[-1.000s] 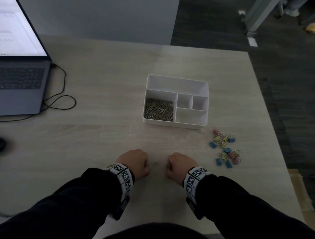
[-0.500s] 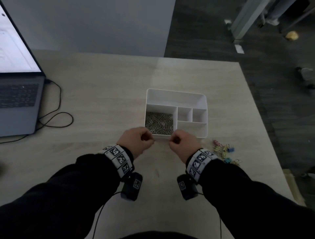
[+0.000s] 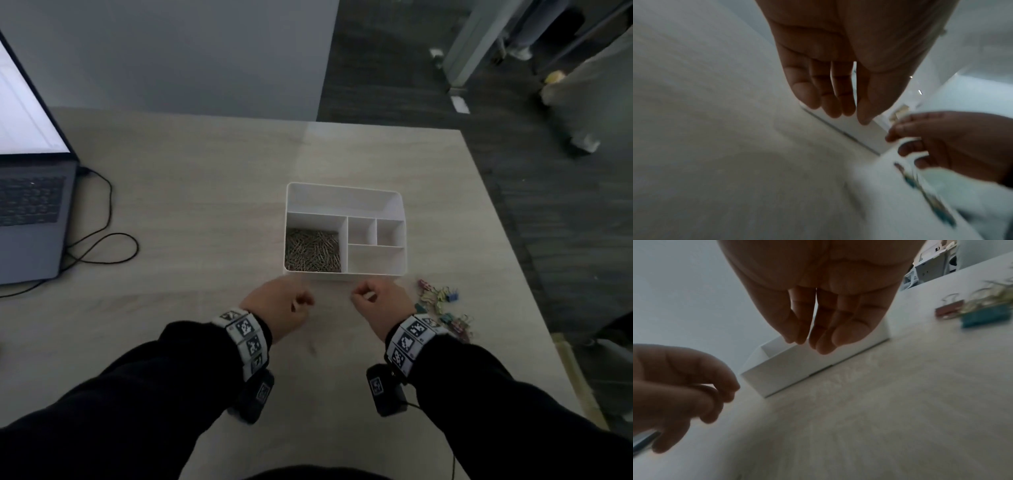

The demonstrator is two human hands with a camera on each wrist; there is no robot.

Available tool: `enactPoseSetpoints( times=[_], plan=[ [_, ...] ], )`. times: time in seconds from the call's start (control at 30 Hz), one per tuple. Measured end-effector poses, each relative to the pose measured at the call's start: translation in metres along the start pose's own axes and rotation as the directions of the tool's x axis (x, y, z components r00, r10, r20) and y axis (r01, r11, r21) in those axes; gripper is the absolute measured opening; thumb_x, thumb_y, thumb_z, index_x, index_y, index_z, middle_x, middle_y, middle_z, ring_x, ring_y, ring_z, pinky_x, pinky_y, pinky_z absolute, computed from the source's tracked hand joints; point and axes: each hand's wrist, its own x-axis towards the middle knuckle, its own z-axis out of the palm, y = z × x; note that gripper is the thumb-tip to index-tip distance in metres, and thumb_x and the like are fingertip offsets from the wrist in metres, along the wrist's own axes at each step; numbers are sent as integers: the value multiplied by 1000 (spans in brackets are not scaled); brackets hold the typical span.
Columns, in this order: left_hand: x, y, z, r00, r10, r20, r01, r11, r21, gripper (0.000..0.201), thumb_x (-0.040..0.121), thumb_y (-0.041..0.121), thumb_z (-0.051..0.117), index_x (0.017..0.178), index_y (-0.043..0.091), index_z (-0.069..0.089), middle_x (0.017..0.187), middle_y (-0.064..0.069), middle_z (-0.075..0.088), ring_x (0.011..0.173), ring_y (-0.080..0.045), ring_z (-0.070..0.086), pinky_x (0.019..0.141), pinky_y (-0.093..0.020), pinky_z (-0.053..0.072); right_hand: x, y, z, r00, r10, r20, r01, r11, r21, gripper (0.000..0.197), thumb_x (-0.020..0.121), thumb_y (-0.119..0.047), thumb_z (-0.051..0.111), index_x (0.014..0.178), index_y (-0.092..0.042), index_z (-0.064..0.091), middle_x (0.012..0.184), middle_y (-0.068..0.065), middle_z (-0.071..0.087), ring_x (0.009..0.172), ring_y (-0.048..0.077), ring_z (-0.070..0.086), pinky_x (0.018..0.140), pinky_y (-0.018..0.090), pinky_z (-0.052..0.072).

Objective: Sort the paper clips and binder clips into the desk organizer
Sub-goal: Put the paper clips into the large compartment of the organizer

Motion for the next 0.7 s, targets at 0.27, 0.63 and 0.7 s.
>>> enactPoseSetpoints(
  times=[0.27, 0.63, 0.7],
  plan=[
    [-20, 1, 49, 943, -126, 307, -7, 918, 397, 16, 82, 31, 56, 97, 28, 61, 110, -1, 50, 101, -28, 58, 82, -37, 51, -25, 33, 1, 999, -17, 49, 18, 999, -27, 7, 85, -33, 63, 85, -27, 66, 90, -10, 64, 70, -1, 56, 60, 11, 37],
    [-2, 20, 55, 931, -282, 230, 154, 879, 452, 21, 74, 38, 63, 87, 23, 60, 105, -5, 64, 100, -27, 61, 81, -31, 48, -23, 62, -20, 992, -91, 83, 87, 995, 46, 7, 85, -32, 64, 89, -26, 66, 89, -11, 63, 65, -1, 55, 60, 9, 38],
    [8, 24, 47, 945, -301, 132, 248, 916, 316, 16, 70, 37, 65, 75, 26, 54, 95, -2, 68, 92, -25, 62, 76, -28, 48, -22, 70, -29, 990, -98, 100, 92, 994, 61, 8, 85, -31, 64, 90, -26, 67, 89, -11, 63, 66, 0, 55, 62, 11, 40]
  ],
)
